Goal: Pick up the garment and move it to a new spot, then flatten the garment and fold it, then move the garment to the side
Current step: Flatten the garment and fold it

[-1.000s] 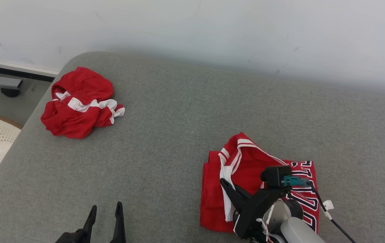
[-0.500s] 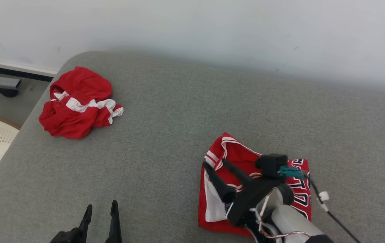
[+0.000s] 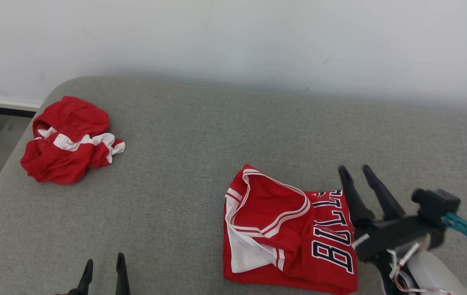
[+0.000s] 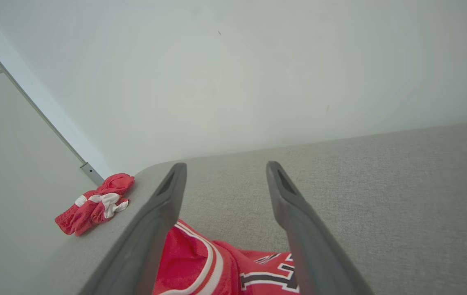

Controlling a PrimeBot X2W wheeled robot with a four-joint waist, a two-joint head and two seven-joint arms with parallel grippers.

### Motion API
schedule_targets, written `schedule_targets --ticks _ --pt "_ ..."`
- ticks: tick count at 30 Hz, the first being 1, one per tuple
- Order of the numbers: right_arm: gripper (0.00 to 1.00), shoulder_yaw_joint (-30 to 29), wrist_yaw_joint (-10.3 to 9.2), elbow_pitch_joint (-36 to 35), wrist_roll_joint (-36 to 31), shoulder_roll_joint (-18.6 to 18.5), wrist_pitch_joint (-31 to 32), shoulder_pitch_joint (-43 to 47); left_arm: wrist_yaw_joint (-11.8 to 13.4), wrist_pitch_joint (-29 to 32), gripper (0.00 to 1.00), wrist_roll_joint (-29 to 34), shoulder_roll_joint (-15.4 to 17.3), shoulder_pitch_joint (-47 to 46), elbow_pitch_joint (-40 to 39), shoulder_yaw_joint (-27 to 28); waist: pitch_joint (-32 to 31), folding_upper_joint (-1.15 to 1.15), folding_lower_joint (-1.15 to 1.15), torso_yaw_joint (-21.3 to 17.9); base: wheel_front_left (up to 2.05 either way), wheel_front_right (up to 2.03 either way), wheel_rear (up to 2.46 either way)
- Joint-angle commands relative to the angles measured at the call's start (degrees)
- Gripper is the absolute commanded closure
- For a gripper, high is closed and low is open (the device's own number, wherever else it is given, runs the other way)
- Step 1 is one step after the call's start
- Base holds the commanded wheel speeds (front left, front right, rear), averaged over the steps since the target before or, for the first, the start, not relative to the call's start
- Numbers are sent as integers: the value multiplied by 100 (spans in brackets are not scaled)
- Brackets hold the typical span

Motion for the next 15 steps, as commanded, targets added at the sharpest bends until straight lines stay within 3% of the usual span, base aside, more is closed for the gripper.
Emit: schedule_targets --ticks 1,9,15 --pt "0 -75 5 13 -99 -71 -53 153 3 -17 0 53 2 78 -29 24 -18 0 0 -45 0 0 0" --pt "0 -601 5 10 -538 134 -169 930 -36 -18 0 244 3 177 -132 230 -66 0 0 -153 0 0 0" --pt "0 41 5 -238 -863 363 -52 1247 -93 -17 0 571 4 298 -173 327 -123 0 0 -180 0 0 0"
